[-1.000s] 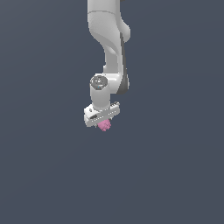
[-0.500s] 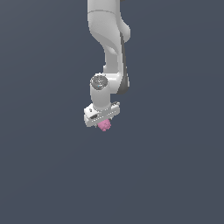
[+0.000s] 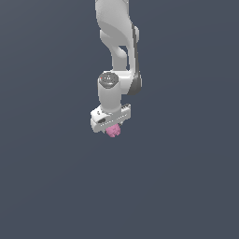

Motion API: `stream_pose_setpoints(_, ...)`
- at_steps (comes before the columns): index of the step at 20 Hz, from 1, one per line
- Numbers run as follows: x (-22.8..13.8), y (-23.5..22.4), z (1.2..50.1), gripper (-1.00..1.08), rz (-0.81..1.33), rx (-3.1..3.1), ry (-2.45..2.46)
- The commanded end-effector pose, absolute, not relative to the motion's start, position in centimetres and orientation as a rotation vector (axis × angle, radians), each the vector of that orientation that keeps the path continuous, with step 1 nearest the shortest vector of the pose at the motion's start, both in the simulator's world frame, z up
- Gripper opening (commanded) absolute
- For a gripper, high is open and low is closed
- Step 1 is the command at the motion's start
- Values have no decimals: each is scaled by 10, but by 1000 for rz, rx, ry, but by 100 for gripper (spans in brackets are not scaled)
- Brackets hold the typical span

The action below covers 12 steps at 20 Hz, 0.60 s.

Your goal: Pick up the object and move it to a goal position.

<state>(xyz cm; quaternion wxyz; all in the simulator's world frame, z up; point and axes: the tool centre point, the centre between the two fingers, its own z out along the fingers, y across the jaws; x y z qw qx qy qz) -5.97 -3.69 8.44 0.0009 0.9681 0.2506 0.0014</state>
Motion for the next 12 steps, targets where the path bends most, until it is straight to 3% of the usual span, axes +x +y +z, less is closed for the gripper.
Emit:
stream_pose_setpoints(1, -56, -30, 102, -100, 5, 3039, 788)
stream_pose_setpoints(12, -35, 8, 209, -100, 4, 3039, 789)
